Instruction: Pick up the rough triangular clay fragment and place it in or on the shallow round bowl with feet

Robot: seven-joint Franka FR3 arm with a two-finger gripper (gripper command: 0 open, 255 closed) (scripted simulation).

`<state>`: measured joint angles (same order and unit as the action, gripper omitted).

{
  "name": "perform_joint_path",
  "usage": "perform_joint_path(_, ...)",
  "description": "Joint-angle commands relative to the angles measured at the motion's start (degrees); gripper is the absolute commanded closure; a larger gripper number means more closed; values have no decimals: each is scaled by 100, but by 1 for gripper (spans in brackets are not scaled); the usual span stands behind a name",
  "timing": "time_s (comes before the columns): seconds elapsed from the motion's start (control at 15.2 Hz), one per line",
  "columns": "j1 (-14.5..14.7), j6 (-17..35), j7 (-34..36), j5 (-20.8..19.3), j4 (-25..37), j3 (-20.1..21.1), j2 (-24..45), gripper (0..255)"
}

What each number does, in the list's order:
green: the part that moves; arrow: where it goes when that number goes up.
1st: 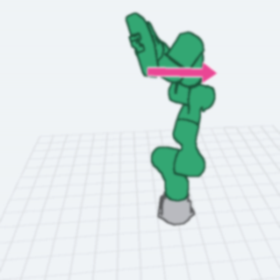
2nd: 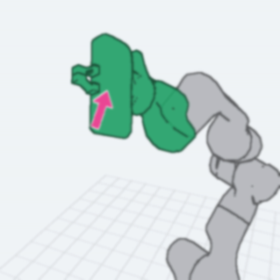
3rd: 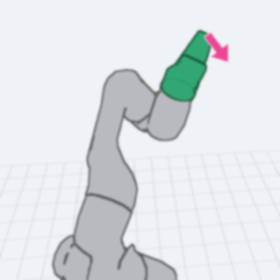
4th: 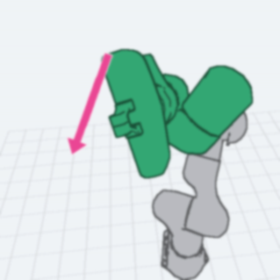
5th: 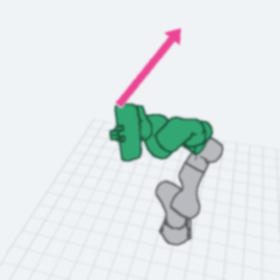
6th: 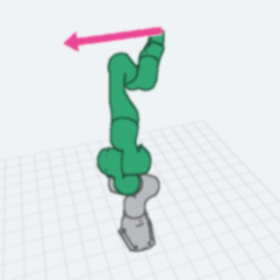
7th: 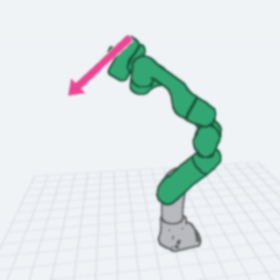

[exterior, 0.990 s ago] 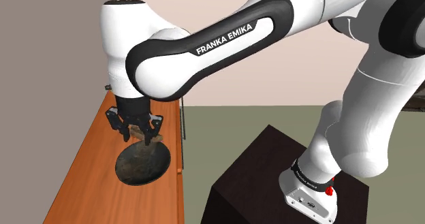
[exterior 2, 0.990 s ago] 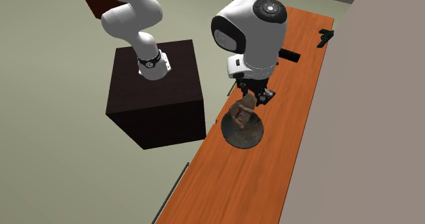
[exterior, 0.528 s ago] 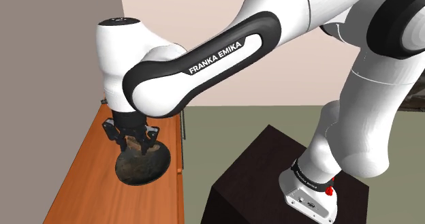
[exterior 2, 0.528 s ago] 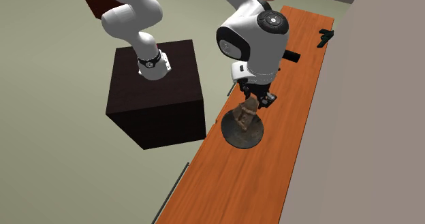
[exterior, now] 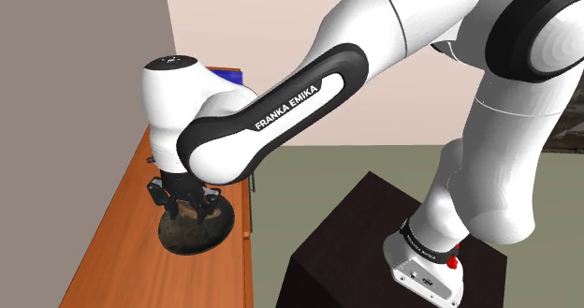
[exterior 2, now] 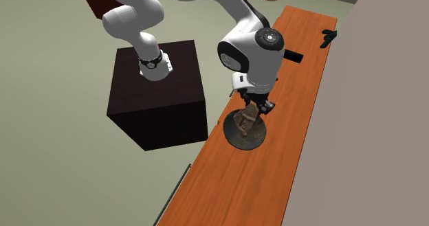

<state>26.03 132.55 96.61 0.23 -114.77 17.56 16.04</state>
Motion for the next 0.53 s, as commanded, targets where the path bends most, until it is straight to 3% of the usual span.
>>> perform_joint_path(0.0, 17, 122, 21, -34, -25, -11, 95, 255)
perform_joint_path(0.46, 31, 258, 35, -68, -66, -26, 194, 255)
